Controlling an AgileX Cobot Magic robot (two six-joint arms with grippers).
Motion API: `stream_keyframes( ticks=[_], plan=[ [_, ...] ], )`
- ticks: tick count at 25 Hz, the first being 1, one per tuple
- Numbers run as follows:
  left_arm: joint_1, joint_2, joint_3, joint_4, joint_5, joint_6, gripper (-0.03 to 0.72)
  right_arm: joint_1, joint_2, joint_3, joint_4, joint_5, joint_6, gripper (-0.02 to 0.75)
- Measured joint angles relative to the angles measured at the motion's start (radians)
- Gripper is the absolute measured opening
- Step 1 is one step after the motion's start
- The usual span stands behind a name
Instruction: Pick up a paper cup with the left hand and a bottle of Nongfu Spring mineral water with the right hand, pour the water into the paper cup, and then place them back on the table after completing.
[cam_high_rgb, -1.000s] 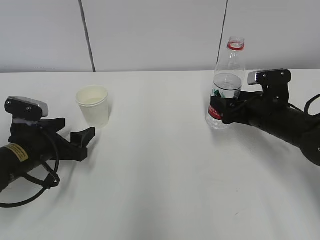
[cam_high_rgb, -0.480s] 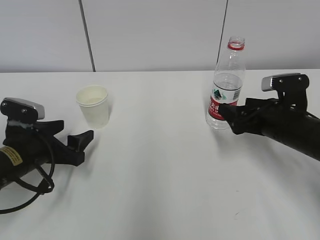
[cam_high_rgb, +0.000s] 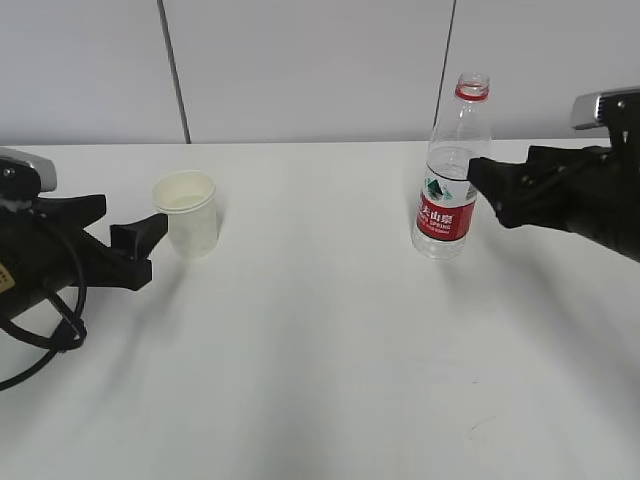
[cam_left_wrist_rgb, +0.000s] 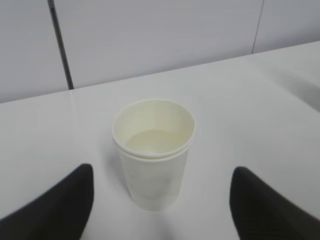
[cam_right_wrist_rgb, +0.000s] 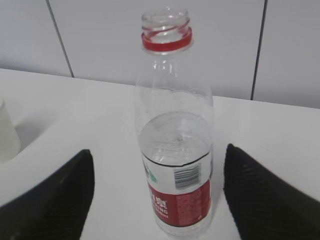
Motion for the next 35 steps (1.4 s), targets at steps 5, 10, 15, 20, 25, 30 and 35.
stream_keyframes(
  ticks=[5, 10, 15, 20, 25, 30, 35],
  plan=[
    [0.0, -0.081, -0.031, 0.0, 0.188, -0.061, 0.511, 0.0, -0.086, -0.064, 0.005, 0.231, 0.002, 0.593],
    [-0.001, -0.164, -0.118, 0.0, 0.438, -0.109, 0.503, 0.0, -0.14, -0.147, 0.006, 0.457, 0.047, 0.592],
    [-0.001, -0.253, -0.219, 0.0, 0.692, -0.142, 0.501, 0.0, -0.167, -0.243, 0.012, 0.656, 0.057, 0.592],
    [-0.003, -0.293, -0.376, -0.039, 1.064, -0.167, 0.501, 0.0, -0.17, -0.345, 0.019, 0.902, 0.061, 0.592],
    [-0.011, -0.298, -0.549, -0.117, 1.457, -0.17, 0.468, 0.0, -0.17, -0.465, 0.078, 1.219, 0.061, 0.592],
    [-0.011, -0.298, -0.676, -0.167, 1.757, -0.17, 0.433, 0.0, -0.172, -0.604, 0.224, 1.587, -0.027, 0.592],
    [-0.011, -0.298, -0.758, -0.187, 2.054, -0.169, 0.427, 0.0, -0.175, -0.689, 0.357, 1.87, -0.149, 0.592]
  ],
)
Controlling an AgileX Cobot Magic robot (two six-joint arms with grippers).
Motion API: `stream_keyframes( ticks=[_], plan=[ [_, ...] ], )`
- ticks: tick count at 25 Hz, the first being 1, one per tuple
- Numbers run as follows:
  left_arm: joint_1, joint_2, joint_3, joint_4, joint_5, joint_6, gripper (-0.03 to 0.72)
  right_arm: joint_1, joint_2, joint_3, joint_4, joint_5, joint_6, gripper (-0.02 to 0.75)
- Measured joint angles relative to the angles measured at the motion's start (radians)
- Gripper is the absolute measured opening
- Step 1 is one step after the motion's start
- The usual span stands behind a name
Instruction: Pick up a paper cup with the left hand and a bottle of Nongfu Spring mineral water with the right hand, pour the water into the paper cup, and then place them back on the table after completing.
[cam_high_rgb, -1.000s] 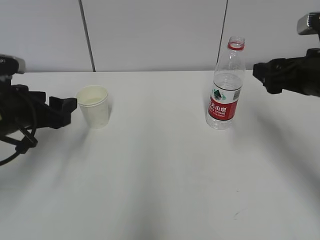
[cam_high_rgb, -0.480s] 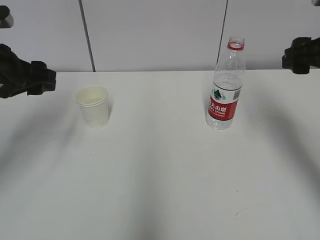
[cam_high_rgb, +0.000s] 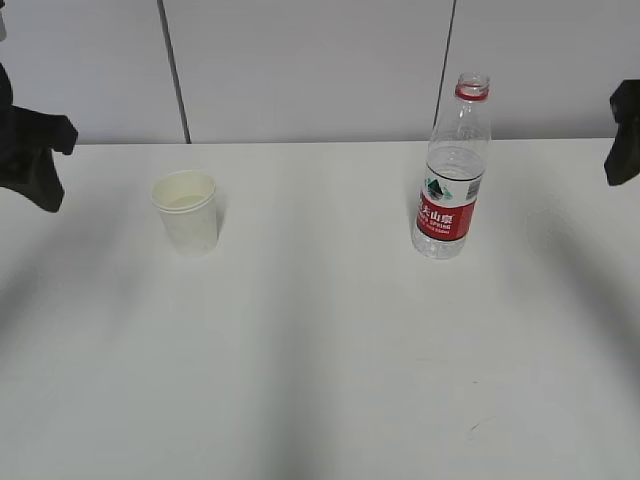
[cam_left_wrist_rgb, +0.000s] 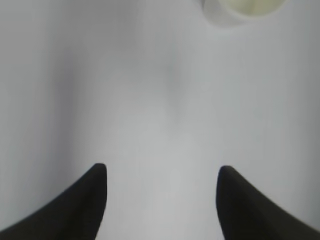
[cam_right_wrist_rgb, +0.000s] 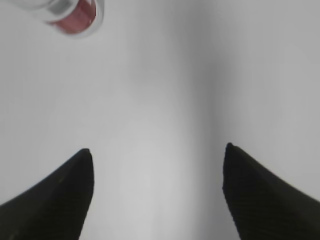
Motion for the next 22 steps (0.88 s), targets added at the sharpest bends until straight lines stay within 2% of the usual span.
stream_keyframes(
  ticks=[2, 5, 14, 22],
  plan=[
    [0.0, 0.0, -0.02, 0.0, 0.072, 0.014, 0.427, 0.0, 0.0, -0.013, 0.01, 0.064, -0.017, 0.592],
    [0.0, 0.0, -0.049, 0.0, 0.164, 0.049, 0.427, 0.0, 0.0, -0.018, 0.016, 0.083, -0.025, 0.592],
    [0.0, -0.009, -0.055, -0.001, 0.186, 0.084, 0.427, 0.0, -0.016, -0.021, 0.028, 0.087, -0.061, 0.592],
    [0.0, -0.267, 0.15, -0.053, 0.189, 0.097, 0.426, 0.0, -0.253, 0.116, 0.065, 0.091, -0.072, 0.591]
  ],
)
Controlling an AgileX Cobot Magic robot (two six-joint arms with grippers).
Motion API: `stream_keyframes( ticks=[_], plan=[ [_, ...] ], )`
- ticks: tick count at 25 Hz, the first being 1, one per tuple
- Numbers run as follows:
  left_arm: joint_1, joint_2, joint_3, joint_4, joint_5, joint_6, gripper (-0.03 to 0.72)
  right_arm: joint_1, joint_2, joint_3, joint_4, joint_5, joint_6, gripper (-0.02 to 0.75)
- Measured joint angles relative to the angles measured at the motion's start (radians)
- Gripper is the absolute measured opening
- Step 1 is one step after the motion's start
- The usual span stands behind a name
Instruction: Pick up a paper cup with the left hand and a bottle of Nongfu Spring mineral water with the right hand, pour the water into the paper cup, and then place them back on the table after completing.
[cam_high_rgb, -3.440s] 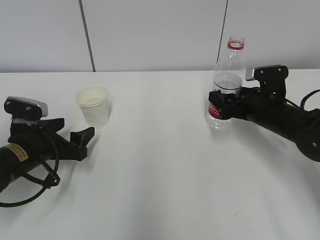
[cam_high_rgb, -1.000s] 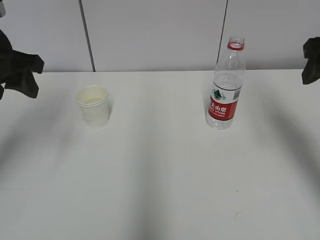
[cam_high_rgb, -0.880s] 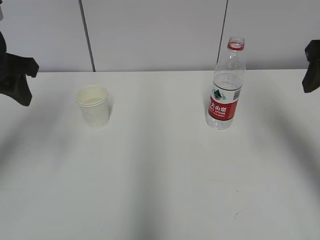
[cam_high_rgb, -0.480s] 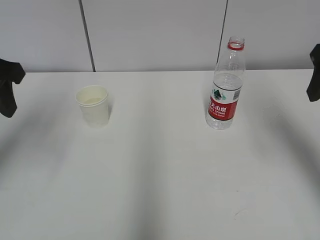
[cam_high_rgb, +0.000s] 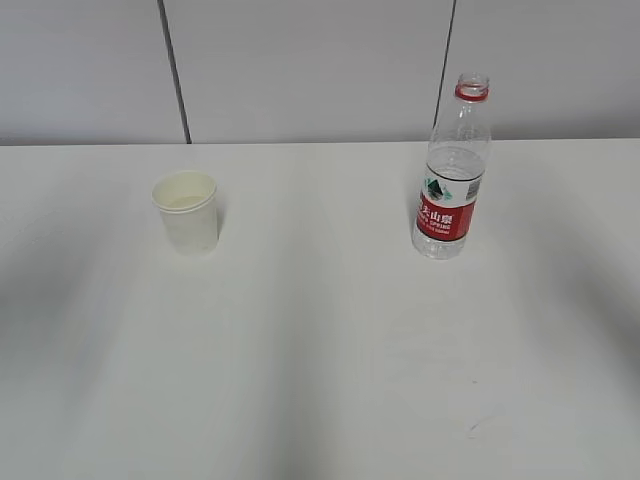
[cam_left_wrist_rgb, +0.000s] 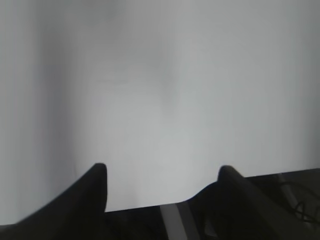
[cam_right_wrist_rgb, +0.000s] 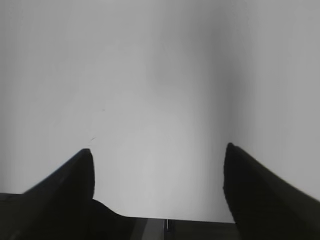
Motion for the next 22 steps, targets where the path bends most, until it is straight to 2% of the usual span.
stream_keyframes(
  ticks=[5, 22],
  plan=[
    [0.0, -0.228, 0.098, -0.002, 0.008, 0.0, 0.425, 0.0, -0.226, 0.123, -0.009, 0.015, -0.02, 0.59],
    [0.0, -0.91, 0.3, -0.047, 0.038, 0.019, 0.381, 0.0, -0.832, 0.421, -0.032, 0.032, -0.089, 0.588]
  ],
)
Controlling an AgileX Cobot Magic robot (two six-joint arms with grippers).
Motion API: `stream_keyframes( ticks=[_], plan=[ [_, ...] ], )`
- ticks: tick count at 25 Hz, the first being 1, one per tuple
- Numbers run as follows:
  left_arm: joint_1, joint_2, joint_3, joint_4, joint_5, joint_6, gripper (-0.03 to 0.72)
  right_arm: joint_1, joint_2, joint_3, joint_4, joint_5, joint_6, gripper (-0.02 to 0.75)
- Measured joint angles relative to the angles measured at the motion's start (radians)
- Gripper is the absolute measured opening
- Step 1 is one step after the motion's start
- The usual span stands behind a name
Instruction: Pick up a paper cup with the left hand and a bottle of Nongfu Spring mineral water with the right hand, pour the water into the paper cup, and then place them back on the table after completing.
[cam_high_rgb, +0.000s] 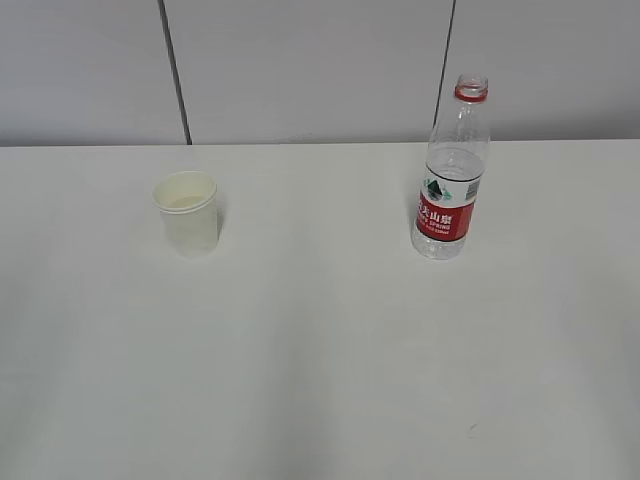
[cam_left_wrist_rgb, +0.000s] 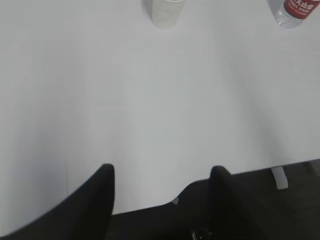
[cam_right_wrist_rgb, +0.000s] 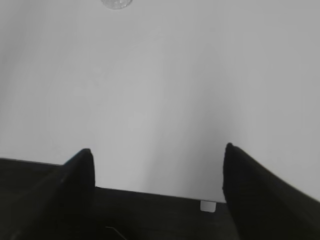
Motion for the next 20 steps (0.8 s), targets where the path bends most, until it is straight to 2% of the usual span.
stream_keyframes(
  ticks=[7, 12, 20],
  plan=[
    [0.0, -0.189, 0.128, 0.0, 0.01, 0.003, 0.369, 0.0, -0.138, 0.098, 0.0, 0.002, -0.054, 0.588],
    [0.0, -0.288, 0.156, 0.003, 0.015, 0.005, 0.351, 0.0, -0.235, 0.162, 0.0, -0.039, -0.056, 0.588],
    [0.0, -0.292, 0.182, 0.018, -0.052, 0.062, 0.344, 0.0, -0.342, 0.233, 0.0, -0.102, -0.058, 0.587]
  ],
)
